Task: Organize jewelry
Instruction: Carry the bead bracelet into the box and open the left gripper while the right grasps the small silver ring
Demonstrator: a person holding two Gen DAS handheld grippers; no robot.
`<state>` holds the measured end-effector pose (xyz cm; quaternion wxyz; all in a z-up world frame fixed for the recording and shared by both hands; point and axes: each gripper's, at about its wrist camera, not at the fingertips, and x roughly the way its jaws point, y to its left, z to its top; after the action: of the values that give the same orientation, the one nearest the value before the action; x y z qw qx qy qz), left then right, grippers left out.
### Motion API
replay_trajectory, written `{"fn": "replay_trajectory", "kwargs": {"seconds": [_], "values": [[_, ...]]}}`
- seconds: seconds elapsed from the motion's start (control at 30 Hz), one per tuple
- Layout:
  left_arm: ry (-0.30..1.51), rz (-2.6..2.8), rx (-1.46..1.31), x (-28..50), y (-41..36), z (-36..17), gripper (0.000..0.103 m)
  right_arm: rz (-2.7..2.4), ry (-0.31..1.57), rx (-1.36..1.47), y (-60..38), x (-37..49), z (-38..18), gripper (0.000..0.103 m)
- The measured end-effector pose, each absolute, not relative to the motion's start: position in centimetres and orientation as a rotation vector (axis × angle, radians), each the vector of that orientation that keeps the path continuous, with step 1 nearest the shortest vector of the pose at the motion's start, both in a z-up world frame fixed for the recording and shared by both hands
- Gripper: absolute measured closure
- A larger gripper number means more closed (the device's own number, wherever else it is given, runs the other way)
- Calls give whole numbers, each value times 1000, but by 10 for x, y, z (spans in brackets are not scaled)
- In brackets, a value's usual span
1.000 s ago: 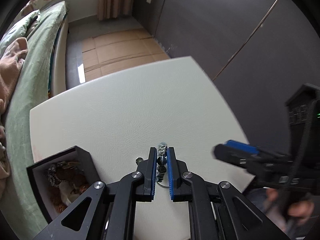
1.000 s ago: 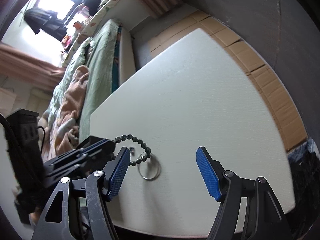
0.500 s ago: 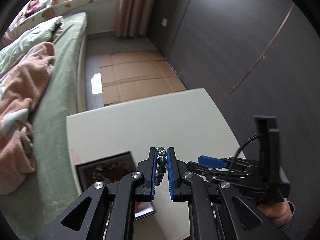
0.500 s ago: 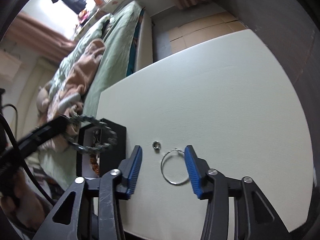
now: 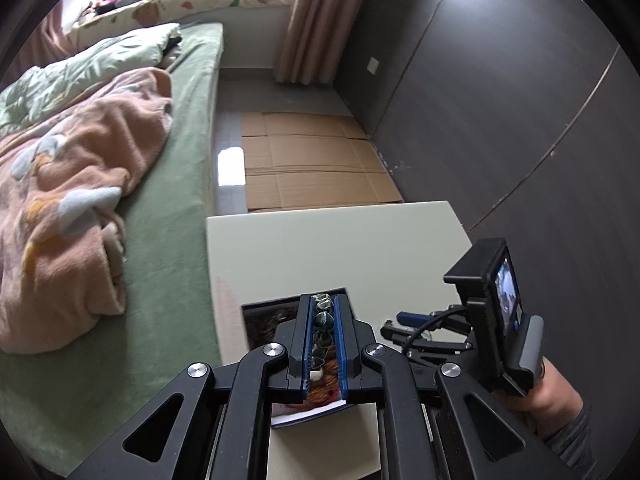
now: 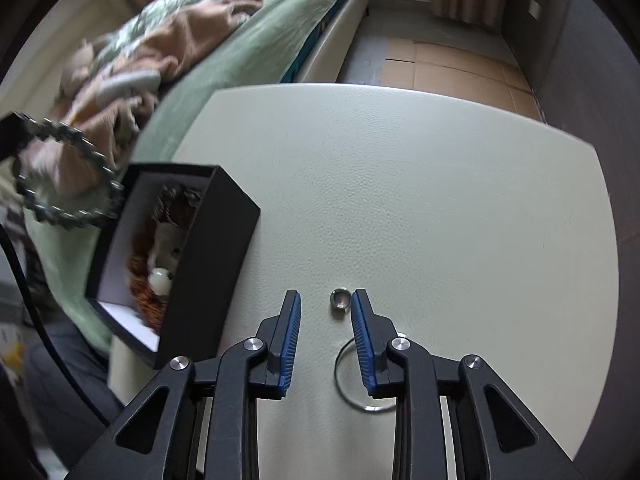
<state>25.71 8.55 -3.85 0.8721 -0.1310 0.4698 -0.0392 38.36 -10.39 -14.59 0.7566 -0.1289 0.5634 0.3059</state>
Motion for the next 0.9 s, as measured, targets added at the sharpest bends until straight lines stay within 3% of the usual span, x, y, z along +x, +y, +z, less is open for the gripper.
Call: {"fn": "replay_trajectory", "kwargs": {"seconds": [0.33,0.4,0.43,0.53,0.9], "values": [[984,-61,-282,242,98,-41,93,638,1201,-442,-87,383,-155,76],[984,-65,-281,241,98,-40,93,639,1192,-464,-88,379,-155,81],[983,-67,-282,241,98,-40,93,643,1196,-469,-87,378,-155,88],[983,-74,-280,243,95,-41,93,636,1198,-469,-89,376,-155,89],[1036,-120,-398,261,96,-64,90,694,1083,-200,-113,369,-112,89]]}}
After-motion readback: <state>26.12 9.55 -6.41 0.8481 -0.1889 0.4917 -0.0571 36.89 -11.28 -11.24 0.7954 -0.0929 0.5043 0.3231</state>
